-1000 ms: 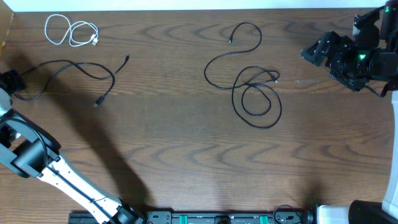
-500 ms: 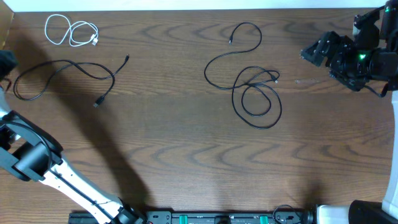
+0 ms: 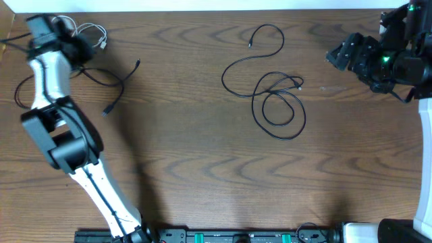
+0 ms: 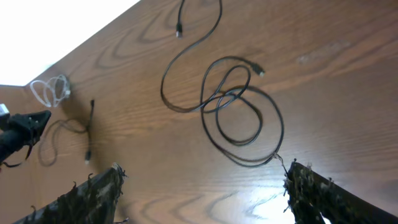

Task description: Untangle cables

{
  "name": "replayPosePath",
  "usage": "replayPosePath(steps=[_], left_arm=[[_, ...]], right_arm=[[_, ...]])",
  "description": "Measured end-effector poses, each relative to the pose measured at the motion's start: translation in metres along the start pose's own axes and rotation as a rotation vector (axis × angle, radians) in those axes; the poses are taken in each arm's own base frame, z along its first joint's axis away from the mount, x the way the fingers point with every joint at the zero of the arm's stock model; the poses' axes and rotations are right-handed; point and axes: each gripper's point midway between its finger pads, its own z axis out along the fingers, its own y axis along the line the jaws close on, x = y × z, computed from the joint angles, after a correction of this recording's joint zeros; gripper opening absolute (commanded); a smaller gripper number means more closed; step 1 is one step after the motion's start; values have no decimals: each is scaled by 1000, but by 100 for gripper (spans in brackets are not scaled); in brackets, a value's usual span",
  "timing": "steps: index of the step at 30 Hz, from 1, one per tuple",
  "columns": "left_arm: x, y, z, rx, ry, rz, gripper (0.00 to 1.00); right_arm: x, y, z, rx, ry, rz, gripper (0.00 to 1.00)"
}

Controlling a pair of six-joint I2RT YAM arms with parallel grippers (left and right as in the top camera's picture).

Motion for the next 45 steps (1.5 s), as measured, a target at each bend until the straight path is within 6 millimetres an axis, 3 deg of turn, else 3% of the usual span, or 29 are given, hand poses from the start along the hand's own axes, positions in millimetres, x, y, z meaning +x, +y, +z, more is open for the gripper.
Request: replayPosePath(steps=[5, 13, 19, 26, 45], left_arm=[[12, -13, 15, -90, -11, 82, 8], [29, 9, 23, -191, 13, 85, 7], [33, 14, 35, -198, 11, 85, 7], [23, 10, 40, -176, -36, 92, 7], [42, 17, 57, -175, 17, 88, 8]], right_arm=[[-4, 3, 2, 23, -31, -26, 84], [-5, 2, 2, 39, -39, -34, 84], [-5, 2, 2, 43, -42, -36, 84], [-5, 1, 2, 44, -41, -36, 83], [-5, 2, 2, 42, -41, -35, 84]])
